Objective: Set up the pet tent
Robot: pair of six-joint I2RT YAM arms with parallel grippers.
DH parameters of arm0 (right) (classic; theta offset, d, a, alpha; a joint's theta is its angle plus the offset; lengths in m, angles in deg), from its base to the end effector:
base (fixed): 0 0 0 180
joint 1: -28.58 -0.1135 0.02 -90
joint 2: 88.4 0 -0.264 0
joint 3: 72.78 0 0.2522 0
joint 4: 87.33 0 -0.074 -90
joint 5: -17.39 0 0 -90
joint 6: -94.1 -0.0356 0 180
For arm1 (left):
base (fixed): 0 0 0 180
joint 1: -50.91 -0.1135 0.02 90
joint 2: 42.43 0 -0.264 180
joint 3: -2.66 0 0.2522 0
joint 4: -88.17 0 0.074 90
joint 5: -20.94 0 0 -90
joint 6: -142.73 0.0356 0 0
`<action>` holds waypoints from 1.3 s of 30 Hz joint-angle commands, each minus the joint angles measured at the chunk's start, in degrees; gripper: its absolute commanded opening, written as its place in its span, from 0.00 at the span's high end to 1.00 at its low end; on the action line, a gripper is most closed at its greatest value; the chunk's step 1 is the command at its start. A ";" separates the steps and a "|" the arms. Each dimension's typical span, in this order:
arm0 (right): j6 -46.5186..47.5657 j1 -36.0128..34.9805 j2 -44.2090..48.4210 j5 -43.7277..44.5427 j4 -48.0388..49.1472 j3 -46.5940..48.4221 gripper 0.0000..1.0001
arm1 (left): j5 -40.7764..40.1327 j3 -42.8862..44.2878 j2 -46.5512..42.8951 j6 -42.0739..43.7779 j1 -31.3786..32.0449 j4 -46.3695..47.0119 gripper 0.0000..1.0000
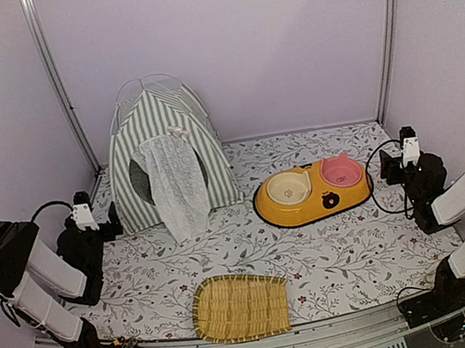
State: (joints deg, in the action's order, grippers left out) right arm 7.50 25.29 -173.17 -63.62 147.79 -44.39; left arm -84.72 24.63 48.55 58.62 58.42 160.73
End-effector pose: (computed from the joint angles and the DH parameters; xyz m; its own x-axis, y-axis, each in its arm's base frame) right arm 0.2446 0.0085 0.1640 -0.0278 -0.0603 -0.9978 0.0978 0.9932 -0.0627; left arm 0.2223 -0.0196 0.1487 0.0466 0.0935 -0.9945 -0.1468 0.9854 0.0858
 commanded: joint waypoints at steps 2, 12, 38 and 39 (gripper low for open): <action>-0.85 0.55 -0.57 -0.91 -0.69 1.43 0.01 | 0.46 0.58 -0.72 0.52 -0.68 1.22 0.01; -1.10 0.83 -0.72 -1.43 -1.38 1.80 0.01 | 0.46 0.56 -0.72 0.47 -0.65 1.22 0.01; -1.29 1.44 -0.88 -2.67 -2.77 2.63 0.01 | 0.33 2.68 -1.15 -0.84 -1.64 -3.39 0.01; -1.33 1.44 -0.90 -2.73 -2.83 2.62 0.01 | 0.36 2.74 -1.15 -0.93 -1.64 -3.51 0.01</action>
State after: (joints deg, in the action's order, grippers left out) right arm 6.69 26.23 -173.54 -65.72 145.67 -43.06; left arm -84.67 26.16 48.33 58.45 57.74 158.90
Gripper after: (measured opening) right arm 0.989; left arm 0.995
